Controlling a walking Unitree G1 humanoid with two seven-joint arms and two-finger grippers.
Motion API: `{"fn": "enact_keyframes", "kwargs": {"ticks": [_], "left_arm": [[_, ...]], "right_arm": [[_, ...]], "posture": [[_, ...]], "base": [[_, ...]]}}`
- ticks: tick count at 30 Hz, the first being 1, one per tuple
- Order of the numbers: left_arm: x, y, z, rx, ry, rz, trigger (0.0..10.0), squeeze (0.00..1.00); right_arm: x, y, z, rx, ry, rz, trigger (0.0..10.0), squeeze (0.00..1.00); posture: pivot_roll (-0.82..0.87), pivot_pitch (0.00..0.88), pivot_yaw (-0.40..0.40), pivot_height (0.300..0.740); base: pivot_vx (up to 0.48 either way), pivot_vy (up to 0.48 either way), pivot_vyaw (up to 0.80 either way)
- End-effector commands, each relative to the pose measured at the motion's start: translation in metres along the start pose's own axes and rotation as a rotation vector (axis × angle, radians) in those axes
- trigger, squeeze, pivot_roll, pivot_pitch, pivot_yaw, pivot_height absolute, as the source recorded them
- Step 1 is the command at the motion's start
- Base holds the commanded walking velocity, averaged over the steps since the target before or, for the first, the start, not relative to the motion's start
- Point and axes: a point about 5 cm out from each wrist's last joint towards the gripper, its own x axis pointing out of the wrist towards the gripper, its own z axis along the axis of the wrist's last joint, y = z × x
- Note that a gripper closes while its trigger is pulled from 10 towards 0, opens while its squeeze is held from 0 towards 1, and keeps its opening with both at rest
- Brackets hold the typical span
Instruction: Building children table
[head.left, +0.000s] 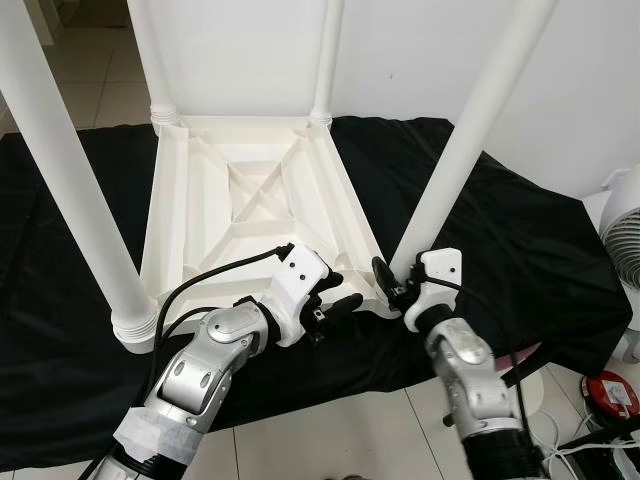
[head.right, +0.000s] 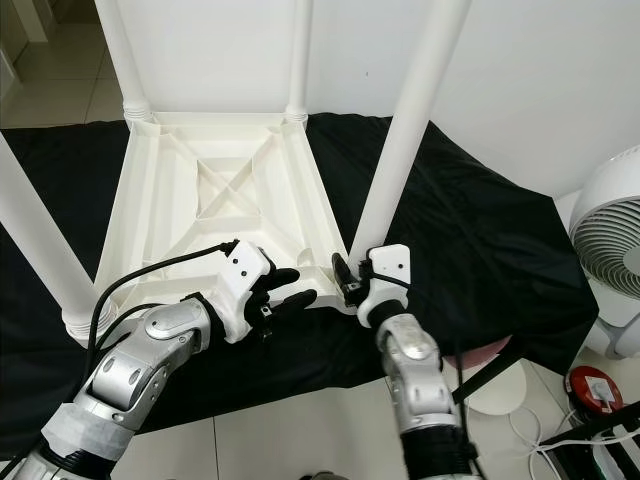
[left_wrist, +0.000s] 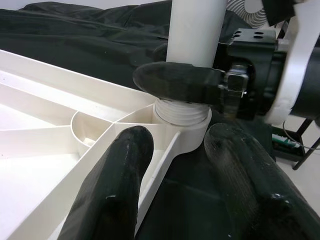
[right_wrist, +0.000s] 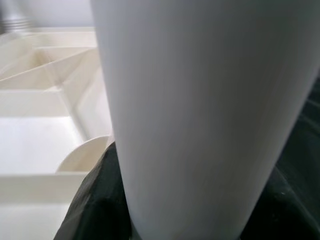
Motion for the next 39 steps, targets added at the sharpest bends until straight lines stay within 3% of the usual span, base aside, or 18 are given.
{"fn": "enact_keyframes", "kwargs": {"ticks": [1, 2, 5, 11, 12, 16, 21, 29, 30, 31, 33, 39], "left_arm": [[0.001, -0.002, -0.001, -0.007, 0.007, -0.01, 10.0, 0.0], [0.001, -0.002, -0.001, -0.007, 0.006, -0.009, 10.0, 0.0], [0.001, -0.001, 0.001, -0.007, 0.003, -0.007, 10.0, 0.0], [0.001, -0.002, 0.0, -0.006, 0.006, -0.016, 10.0, 0.0], [0.001, -0.002, 0.0, -0.005, 0.006, -0.015, 10.0, 0.0], [0.001, -0.001, 0.0, -0.009, 0.006, -0.005, 10.0, 0.0], [0.0, -0.002, 0.0, -0.01, 0.007, -0.005, 10.0, 0.0], [-0.002, 0.001, 0.0, -0.007, 0.009, 0.002, 10.0, 0.0], [-0.002, 0.001, 0.0, -0.007, 0.009, 0.001, 10.0, 0.0], [-0.002, 0.001, 0.0, -0.007, 0.01, 0.001, 10.0, 0.0], [-0.002, 0.001, 0.001, -0.005, 0.01, -0.001, 10.0, 0.0], [-0.001, 0.003, 0.002, -0.002, 0.01, 0.0, 10.0, 0.0]], "right_arm": [[-0.003, -0.006, -0.006, -0.024, 0.04, -0.041, 10.0, 0.0], [-0.005, -0.004, -0.005, -0.028, 0.039, -0.09, 10.0, 0.0], [-0.005, 0.012, -0.005, 0.006, 0.046, -0.074, 10.0, 0.0], [-0.005, 0.012, -0.005, 0.021, 0.05, -0.075, 10.0, 0.0], [-0.006, 0.014, -0.003, 0.032, 0.04, -0.058, 10.0, 1.0], [-0.009, 0.018, 0.001, 0.054, 0.025, -0.021, 10.0, 1.0], [-0.014, 0.011, 0.003, 0.024, 0.02, 0.001, 10.0, 1.0], [-0.026, -0.015, 0.01, 0.01, 0.023, 0.103, 10.0, 1.0], [-0.027, -0.017, 0.011, -0.001, 0.023, 0.156, 10.0, 0.68], [-0.028, -0.018, 0.011, -0.007, 0.026, 0.201, 10.0, 0.0], [-0.029, -0.022, 0.011, -0.047, 0.035, 0.288, 10.0, 0.0], [-0.025, -0.033, 0.012, -0.088, 0.03, 0.381, 10.0, 0.0]], "posture": [[0.02, 0.047, -0.085, 0.74], [0.02, 0.047, -0.085, 0.74], [0.02, 0.047, -0.079, 0.74], [0.02, 0.048, -0.076, 0.74], [0.02, 0.05, -0.077, 0.74], [0.03, 0.051, -0.077, 0.74], [0.03, 0.052, -0.074, 0.74], [0.03, 0.05, -0.074, 0.74], [0.03, 0.049, -0.07, 0.74], [0.03, 0.049, -0.07, 0.74], [0.03, 0.048, -0.067, 0.74], [0.03, 0.047, -0.065, 0.74]], "base": [[0.0, 0.0, 0.0], [0.0, 0.0, 0.0], [0.0, 0.0, 0.0], [0.0, 0.0, 0.0], [0.0, 0.0, 0.0], [0.0, 0.0, 0.0], [0.0, 0.0, 0.0], [0.0, 0.0, 0.0], [0.0, 0.0, 0.0], [0.0, 0.0, 0.0], [0.0, 0.0, 0.0], [0.0, 0.0, 0.0]]}}
